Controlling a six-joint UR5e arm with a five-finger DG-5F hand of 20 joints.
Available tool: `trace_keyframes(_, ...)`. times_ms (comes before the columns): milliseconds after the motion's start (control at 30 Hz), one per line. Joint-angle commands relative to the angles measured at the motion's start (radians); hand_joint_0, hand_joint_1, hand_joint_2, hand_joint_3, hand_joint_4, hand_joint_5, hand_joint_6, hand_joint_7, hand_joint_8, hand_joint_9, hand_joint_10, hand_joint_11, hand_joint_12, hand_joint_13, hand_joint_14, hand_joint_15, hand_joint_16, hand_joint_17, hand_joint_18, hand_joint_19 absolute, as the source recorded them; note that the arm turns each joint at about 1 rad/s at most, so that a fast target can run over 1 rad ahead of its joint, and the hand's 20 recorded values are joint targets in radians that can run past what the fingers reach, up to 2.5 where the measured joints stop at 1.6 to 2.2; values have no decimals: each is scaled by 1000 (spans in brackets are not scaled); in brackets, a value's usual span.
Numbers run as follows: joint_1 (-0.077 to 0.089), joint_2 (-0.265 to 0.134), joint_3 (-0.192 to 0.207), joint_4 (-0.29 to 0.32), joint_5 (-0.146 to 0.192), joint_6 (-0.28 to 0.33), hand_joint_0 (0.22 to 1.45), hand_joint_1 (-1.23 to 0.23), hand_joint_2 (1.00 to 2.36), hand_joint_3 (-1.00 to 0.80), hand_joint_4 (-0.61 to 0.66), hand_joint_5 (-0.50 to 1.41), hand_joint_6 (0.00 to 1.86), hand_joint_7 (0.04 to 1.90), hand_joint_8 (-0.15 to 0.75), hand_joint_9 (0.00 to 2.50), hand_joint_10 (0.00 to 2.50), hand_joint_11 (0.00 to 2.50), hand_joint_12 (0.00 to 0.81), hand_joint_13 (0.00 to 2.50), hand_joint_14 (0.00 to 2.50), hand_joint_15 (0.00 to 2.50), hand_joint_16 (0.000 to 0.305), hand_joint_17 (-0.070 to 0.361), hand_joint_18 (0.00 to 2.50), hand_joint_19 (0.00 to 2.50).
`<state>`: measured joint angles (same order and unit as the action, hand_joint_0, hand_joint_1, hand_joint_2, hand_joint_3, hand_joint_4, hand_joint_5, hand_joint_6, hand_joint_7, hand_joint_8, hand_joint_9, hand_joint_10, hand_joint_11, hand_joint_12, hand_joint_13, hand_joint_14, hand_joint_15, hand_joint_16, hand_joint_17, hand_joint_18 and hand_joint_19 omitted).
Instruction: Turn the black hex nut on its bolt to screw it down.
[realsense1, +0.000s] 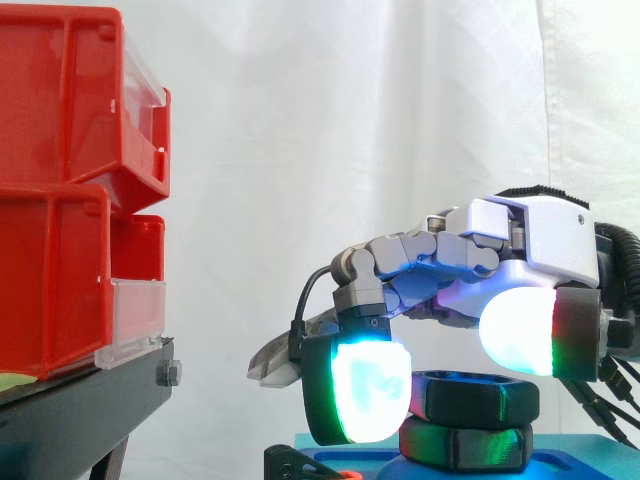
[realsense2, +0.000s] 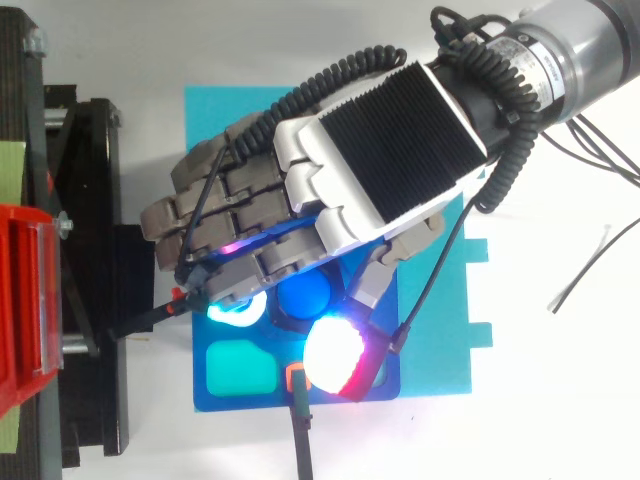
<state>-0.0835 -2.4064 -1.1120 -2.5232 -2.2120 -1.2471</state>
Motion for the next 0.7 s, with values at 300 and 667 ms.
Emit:
trace_keyframes(300, -10, 0, 0, 4, -12, 0, 497, -290, 1000, -500, 156, -31, 504, 1388, 258, 580, 8, 179, 358, 536, 5, 116, 60, 134, 480, 475)
trace_keyframes(667, -30, 0, 1, 23, -43, 0, 496, -288, 1000, -500, 150, -32, 504, 1386, 259, 581, 8, 184, 356, 535, 5, 116, 60, 135, 483, 475)
